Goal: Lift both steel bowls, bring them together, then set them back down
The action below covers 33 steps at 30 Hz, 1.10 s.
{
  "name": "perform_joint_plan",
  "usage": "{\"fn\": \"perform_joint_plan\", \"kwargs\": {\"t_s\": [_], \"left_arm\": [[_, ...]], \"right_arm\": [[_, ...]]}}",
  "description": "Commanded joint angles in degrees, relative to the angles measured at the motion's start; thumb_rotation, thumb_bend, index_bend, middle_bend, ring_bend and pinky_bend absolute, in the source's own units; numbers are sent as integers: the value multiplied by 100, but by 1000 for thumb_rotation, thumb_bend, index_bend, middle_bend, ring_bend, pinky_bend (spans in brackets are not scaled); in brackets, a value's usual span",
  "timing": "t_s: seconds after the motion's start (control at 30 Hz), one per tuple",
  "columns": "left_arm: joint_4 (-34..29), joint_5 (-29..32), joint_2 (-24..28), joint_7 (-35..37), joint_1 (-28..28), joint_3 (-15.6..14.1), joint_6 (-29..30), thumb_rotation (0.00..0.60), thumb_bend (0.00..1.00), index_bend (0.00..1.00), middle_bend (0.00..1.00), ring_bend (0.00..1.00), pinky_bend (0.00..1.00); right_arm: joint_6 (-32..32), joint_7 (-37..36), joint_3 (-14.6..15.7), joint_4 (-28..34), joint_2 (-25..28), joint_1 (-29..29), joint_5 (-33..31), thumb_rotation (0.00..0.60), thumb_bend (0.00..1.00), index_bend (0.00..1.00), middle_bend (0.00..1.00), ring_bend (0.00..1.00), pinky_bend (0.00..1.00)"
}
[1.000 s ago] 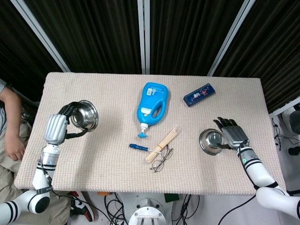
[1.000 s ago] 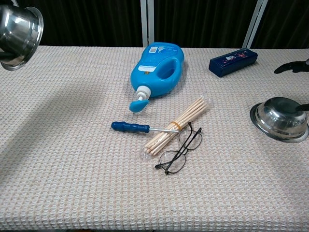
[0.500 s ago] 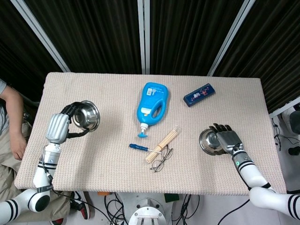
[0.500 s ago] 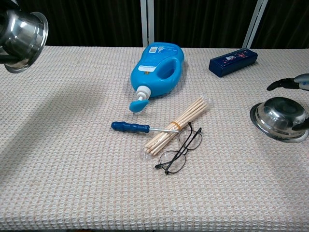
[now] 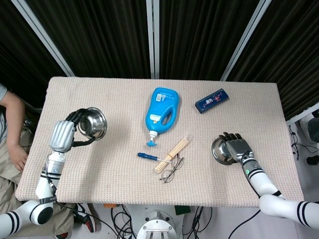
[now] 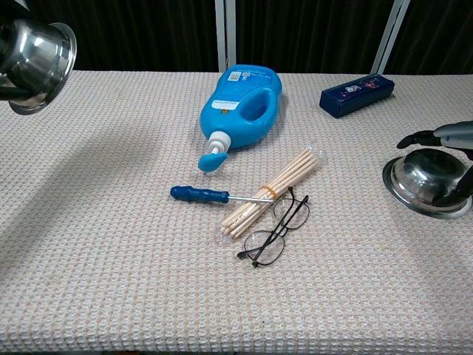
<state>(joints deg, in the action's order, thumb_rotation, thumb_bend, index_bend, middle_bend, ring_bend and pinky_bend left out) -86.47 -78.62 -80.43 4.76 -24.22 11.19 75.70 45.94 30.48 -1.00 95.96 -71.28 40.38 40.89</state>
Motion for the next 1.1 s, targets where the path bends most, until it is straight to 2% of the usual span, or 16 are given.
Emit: {"fn": "perform_joint_plan", "kwargs": {"t_s": [0.03,0.1,0.17,0.37,0.5,0.6,0.7,0.83,0.97,1.1], "left_arm": [[13,5,-3,-2,-6,-4,-18,600,162,599,612,449,591],[19,8,-6,-5,-11,-2,-27,600,162,599,612,448,591],[21,8,-7,-13,-16,1,-34,600,162,599,612,449,592],[-9,9,19,-17,-25,6,-54,600,163,600,612,449,592],[-66,-20,51,-15,-3,6,-4,600,163,600,612,449,592],[-138,-42,61,59,21,35,72,600,163,601,612,449,593],[-218,-93,27,285,-9,86,91,600,163,603,614,449,593],[-282,-307,-219,824,-156,231,195,600,164,605,616,449,594],[-354,-630,-633,1611,-334,411,463,600,164,605,617,448,594],[-199,-980,-1169,1807,-604,592,790,600,166,606,617,448,593]], "right_arm": [[94,-23,17,-34,-47,13,-12,600,0,1,130,19,0],[227,-46,12,-66,-98,-7,41,600,0,49,196,75,0],[375,-95,3,-102,-155,-47,134,600,0,162,255,140,0],[739,-309,-31,-136,-202,-215,452,600,2,428,362,227,1],[1103,-727,-155,33,-24,-439,864,600,24,507,408,264,15],[1563,-1368,-366,248,209,-708,1406,600,35,550,435,290,45],[2053,-2578,-714,332,294,-1008,2093,600,45,583,455,311,78],[2589,-4896,-1181,-65,-192,-1289,2908,600,65,627,477,317,117],[2576,-7077,-1450,-410,-815,-1295,3285,600,68,649,501,339,162],[2129,-9008,-1652,-678,-1228,-1076,3513,600,73,670,520,360,184]]}}
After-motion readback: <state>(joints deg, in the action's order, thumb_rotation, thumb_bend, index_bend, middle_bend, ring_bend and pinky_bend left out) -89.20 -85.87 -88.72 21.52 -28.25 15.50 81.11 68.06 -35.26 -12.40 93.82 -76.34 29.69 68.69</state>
